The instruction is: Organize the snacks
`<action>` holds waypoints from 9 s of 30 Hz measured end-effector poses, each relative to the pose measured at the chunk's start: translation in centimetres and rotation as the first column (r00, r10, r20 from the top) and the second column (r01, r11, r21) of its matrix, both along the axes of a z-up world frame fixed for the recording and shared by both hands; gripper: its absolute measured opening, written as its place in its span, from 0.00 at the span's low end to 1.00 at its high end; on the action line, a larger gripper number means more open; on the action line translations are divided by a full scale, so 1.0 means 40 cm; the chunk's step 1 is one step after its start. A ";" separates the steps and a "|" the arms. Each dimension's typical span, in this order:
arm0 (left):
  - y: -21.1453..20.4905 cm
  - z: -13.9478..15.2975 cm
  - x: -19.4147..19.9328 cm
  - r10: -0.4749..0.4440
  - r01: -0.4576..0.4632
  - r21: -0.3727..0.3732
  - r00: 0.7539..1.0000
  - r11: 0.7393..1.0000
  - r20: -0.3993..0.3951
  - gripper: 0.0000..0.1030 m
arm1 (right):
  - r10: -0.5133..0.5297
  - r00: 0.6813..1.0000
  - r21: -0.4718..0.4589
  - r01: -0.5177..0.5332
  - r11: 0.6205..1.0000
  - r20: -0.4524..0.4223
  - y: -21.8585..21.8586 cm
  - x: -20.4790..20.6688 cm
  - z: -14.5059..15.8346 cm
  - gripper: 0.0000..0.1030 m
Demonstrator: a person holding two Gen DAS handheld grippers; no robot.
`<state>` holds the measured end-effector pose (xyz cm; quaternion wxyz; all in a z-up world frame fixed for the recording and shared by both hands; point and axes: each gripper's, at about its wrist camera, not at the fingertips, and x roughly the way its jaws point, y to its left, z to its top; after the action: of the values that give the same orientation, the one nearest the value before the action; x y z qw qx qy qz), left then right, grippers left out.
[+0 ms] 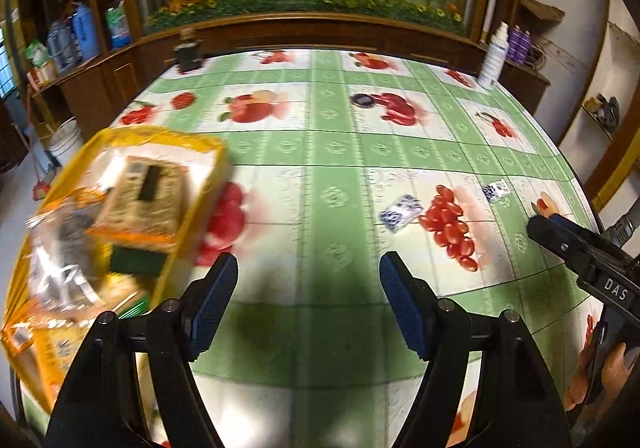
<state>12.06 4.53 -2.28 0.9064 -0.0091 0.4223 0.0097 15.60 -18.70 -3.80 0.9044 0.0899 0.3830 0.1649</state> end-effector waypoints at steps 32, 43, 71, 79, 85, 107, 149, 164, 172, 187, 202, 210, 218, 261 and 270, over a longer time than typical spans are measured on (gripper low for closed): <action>-0.106 -0.083 0.147 -0.170 0.169 -0.028 0.984 0.985 -0.048 0.16 | 0.071 0.996 -0.194 -0.081 0.978 -0.062 0.065 0.159 -0.073 0.33; 0.048 0.053 -0.050 0.046 -0.050 0.048 0.995 0.998 0.088 0.16 | 0.147 0.989 -0.049 -0.145 0.988 0.030 0.117 0.007 0.043 0.32; 0.419 0.115 -0.299 0.384 -0.398 0.028 0.900 0.917 0.207 0.16 | 0.518 0.849 0.035 -0.523 0.851 0.105 0.622 -0.201 0.156 0.32; 0.454 0.109 -0.309 0.416 -0.431 0.031 0.885 0.902 0.208 0.16 | 0.555 0.825 0.021 -0.560 0.828 0.102 0.692 -0.213 0.153 0.32; 0.471 0.101 -0.309 0.429 -0.447 0.043 0.879 0.894 0.209 0.16 | 0.566 0.820 0.017 -0.569 0.822 0.082 0.716 -0.208 0.133 0.32; 0.498 0.059 -0.268 0.443 -0.457 0.057 0.881 0.888 0.165 0.16 | 0.581 0.814 -0.006 -0.581 0.814 0.032 0.774 -0.170 0.077 0.32; 0.478 0.069 -0.255 0.438 -0.453 0.064 0.884 0.889 0.164 0.71 | 0.533 0.846 0.057 -0.532 0.845 0.002 0.712 -0.133 0.065 0.56; 0.400 0.149 -0.329 0.413 -0.441 0.073 0.878 0.895 0.241 0.80 | 0.430 0.898 0.061 -0.436 0.898 0.088 0.538 -0.218 0.133 0.68; 0.328 0.177 -0.352 0.377 -0.415 0.105 0.888 0.904 0.262 0.83 | 0.354 0.926 0.057 -0.364 0.930 0.132 0.422 -0.254 0.154 0.74; 0.156 0.200 -0.369 0.264 -0.318 0.167 0.923 0.933 0.281 0.84 | 0.159 0.973 0.055 -0.170 0.984 0.166 0.176 -0.307 0.139 0.80; 0.047 0.204 -0.363 0.187 -0.245 0.201 0.945 0.949 0.270 0.84 | 0.059 0.985 0.087 -0.073 0.994 0.162 0.037 -0.332 0.113 0.82; 0.027 0.195 -0.361 0.175 -0.231 0.205 0.950 0.951 0.257 0.84 | 0.040 0.987 0.095 -0.056 0.994 0.158 0.012 -0.336 0.102 0.82; 0.021 0.189 -0.355 0.172 -0.222 0.196 0.954 0.955 0.244 0.84 | 0.026 0.989 0.092 -0.040 0.995 0.143 0.002 -0.332 0.089 0.82; -0.009 0.060 -0.251 0.133 -0.141 0.124 0.989 0.982 0.069 0.84 | 0.006 0.999 -0.062 -0.004 0.998 0.035 0.033 -0.261 0.003 0.83; -0.015 0.051 -0.243 0.128 -0.134 0.123 0.990 0.983 0.055 0.84 | 0.000 1.000 -0.081 0.002 0.997 0.017 0.029 -0.254 -0.012 0.83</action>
<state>2.34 3.94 -0.26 0.9121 0.0203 0.3979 0.0960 5.43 -17.54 -4.28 0.9106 0.0519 0.3818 0.1496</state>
